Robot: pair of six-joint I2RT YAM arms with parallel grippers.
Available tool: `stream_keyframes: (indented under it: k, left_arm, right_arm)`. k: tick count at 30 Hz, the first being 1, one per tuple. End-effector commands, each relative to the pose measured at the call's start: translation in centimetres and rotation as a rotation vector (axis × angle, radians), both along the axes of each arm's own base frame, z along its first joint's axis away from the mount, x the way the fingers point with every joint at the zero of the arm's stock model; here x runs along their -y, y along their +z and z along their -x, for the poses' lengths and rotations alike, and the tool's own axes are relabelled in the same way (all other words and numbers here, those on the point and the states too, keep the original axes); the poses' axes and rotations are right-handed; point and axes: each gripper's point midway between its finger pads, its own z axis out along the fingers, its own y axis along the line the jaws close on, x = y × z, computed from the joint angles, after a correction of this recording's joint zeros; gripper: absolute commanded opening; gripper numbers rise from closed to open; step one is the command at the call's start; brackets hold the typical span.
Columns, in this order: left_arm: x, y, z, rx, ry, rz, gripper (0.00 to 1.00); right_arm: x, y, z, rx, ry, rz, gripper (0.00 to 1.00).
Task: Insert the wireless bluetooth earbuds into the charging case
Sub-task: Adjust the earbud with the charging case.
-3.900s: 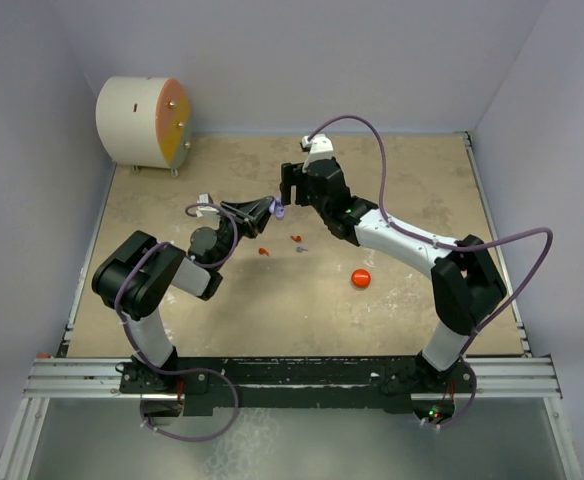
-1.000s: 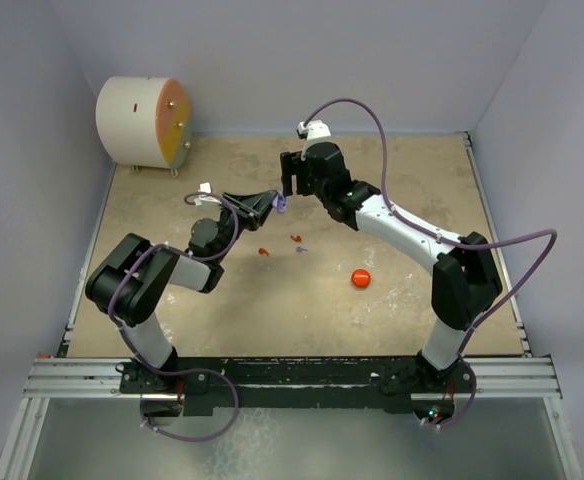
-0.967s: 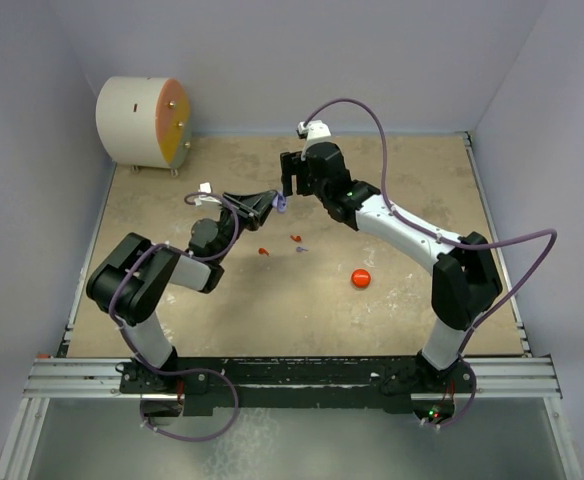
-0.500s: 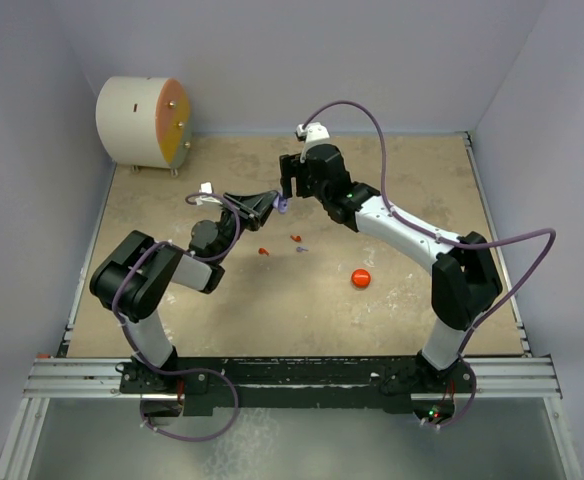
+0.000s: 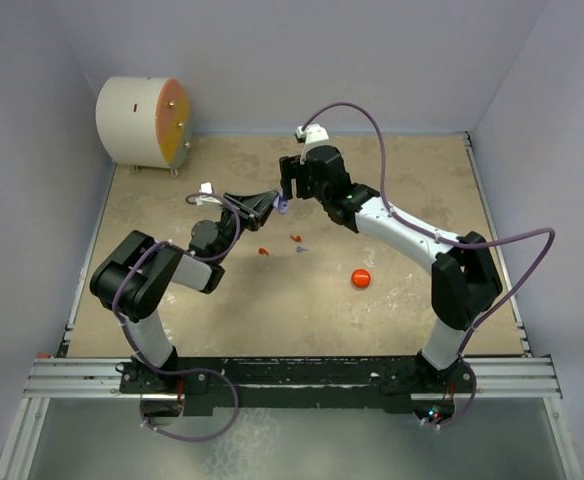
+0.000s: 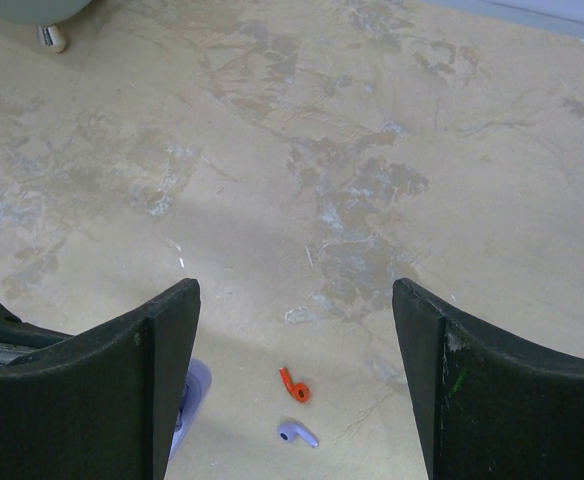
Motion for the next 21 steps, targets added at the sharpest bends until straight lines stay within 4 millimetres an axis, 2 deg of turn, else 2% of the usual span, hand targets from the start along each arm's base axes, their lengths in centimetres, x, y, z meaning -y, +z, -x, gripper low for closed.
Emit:
stream_keyframes:
  k: [1,18,21]
  left_arm:
    - [0.22,2.93,0.18,0.113,-0.006,0.022,0.0]
    - [0.22,2.97,0.18,0.113,-0.006,0.017,0.0]
    - [0.2,3.02,0.25,0.112,-0.007,0.018,0.0]
  right_arm:
    - [-0.73,1.52,0.5,0.039,0.033,-0.024,0.79]
    - [-0.33,1.34,0.99,0.022,0.0,-0.036,0.79]
    - [-0.59,2.21,1.02,0.042,0.005,-0.068,0.79]
